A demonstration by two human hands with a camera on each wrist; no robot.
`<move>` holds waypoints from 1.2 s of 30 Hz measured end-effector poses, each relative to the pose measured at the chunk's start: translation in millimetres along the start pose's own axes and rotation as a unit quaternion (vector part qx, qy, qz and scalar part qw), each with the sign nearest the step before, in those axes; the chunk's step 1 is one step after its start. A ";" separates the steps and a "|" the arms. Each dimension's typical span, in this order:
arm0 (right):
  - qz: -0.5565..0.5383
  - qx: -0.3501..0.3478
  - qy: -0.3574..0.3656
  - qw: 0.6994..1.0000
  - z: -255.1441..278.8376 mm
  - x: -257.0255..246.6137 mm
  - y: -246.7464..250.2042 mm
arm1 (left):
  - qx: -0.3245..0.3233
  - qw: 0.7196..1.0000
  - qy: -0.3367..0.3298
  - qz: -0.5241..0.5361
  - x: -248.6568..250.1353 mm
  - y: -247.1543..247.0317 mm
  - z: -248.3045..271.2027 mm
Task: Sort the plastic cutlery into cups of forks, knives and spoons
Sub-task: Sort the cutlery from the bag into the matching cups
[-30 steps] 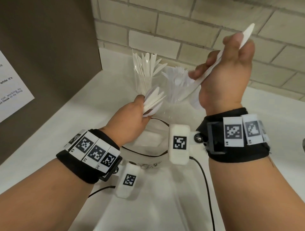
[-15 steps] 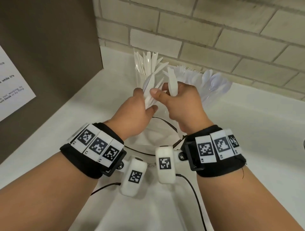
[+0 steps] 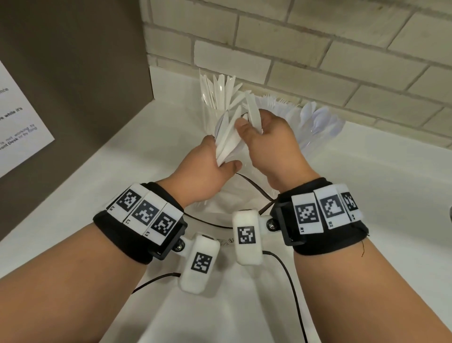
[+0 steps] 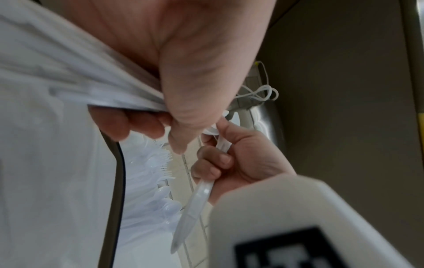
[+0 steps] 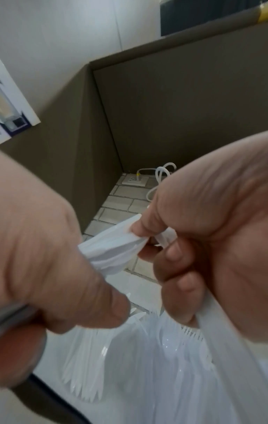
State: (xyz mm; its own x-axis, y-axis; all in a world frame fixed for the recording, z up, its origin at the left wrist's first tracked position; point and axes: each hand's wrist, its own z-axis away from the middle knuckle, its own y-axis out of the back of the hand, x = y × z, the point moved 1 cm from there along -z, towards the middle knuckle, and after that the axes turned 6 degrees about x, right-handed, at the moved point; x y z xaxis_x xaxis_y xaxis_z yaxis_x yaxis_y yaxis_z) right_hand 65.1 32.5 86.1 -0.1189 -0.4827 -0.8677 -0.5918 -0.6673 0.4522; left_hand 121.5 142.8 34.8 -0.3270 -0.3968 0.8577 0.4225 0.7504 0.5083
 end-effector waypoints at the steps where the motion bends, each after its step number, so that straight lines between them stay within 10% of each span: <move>1: -0.020 -0.017 -0.023 0.999 0.7 -1.0 1.8 | 0.002 1.000 0.002 0.006 0.8 0.1 0.9; 20: -0.231 0.048 -0.115 0.965 -1.3 1.3 4.1 | 0.050 0.995 -0.055 -0.063 -1.4 1.3 1.2; 26: -0.179 0.089 -0.062 0.978 -2.7 -0.3 -0.2 | 0.062 0.995 -0.059 -0.060 -5.9 0.5 2.0; 32: -0.306 0.230 -0.016 0.924 -9.3 -19.2 22.6 | 0.039 0.996 -0.043 -0.060 -15.4 0.6 1.8; 36: -0.307 0.196 0.007 0.931 -12.2 -22.9 24.8 | 0.016 0.995 -0.038 -0.091 -14.3 0.1 0.7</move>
State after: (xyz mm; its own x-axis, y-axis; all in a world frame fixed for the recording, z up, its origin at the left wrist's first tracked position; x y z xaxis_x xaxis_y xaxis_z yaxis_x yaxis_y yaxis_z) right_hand 62.8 20.1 119.7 0.3473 -0.0870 -0.9337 -0.7906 -0.5626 -0.2417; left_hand 125.7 149.0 22.5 -0.4597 -0.4874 0.7424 0.3237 0.6865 0.6511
